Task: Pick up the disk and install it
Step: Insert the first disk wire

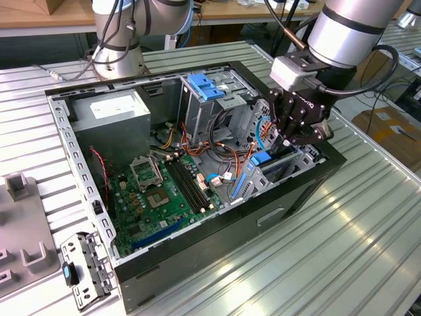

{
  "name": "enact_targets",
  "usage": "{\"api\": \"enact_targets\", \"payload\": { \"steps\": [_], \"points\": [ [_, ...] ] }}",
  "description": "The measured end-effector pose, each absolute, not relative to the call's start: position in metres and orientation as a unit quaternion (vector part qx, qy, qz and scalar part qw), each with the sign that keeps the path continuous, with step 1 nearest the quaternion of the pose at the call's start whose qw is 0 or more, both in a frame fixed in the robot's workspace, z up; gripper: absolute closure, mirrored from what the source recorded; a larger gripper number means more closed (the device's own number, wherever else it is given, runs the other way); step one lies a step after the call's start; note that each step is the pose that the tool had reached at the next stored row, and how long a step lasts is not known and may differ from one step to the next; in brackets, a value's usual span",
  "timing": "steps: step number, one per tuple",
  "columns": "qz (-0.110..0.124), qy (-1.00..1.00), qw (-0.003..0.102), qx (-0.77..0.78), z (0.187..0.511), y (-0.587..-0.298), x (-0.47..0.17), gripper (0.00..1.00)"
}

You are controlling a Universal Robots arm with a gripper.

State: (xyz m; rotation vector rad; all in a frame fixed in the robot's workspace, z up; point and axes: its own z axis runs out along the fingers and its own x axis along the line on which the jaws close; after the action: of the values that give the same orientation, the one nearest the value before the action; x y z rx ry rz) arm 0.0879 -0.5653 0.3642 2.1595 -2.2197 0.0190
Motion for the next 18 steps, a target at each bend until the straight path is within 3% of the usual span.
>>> {"api": "enact_targets", "payload": {
  "steps": [2,18],
  "points": [
    [0.006,-0.716,0.023,0.698,0.3774,-0.5652,0.0881,0.89],
    [0.006,-0.707,0.023,0.707,0.3775,-0.5652,0.0885,0.89]
  ]
}}
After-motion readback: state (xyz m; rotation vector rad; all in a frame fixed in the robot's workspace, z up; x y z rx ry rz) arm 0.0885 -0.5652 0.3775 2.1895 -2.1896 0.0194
